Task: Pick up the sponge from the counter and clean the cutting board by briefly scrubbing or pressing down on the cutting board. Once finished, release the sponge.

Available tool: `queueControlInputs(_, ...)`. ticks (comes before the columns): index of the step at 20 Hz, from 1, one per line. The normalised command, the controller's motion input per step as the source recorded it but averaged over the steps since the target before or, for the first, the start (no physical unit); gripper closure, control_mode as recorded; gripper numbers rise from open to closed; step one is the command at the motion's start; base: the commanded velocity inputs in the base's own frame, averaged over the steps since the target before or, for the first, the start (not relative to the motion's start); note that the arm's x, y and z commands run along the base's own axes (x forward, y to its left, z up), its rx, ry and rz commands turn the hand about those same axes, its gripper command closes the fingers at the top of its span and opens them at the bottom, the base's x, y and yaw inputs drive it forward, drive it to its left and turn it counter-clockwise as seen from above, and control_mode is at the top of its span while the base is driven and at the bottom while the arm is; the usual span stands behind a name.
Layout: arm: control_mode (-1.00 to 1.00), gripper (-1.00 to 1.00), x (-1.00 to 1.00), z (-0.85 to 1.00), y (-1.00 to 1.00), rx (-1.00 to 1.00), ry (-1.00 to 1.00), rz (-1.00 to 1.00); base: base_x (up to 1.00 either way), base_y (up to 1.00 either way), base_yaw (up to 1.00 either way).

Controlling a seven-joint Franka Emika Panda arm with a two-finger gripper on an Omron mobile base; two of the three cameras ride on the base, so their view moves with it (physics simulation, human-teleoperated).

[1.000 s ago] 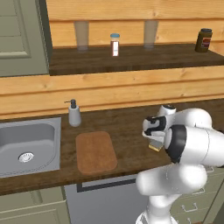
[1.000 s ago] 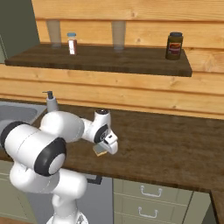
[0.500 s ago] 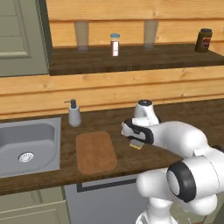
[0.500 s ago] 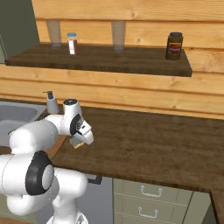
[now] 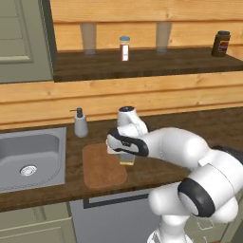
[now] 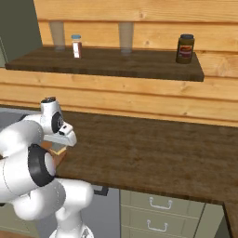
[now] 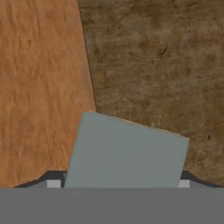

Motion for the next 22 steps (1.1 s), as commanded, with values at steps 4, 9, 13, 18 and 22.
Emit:
queueControlInputs(4,-1.00,1.00,0.00,0.00,1.00,-0.20,0.21,0.20,0.00,0.00,0.00)
queueControlInputs(9,-1.00,1.00,-0.11,-0.15,1.00,-0.03,0.01,0.25,0.00,0.00,0.00)
queueControlInputs(13,-1.00,1.00,-0.33,-0.46,0.52,0.00,0.00,0.15,0.00,0.00,0.00)
queueControlInputs(18,-1.00,1.00,-0.22,-0.52,0.26,0.08,-0.05,0.05,0.00,0.00,0.00)
queueControlInputs(22,-1.00,1.00,0.00,-0.27,0.25,0.09,-0.04,0.02,0.00,0.00,0.00)
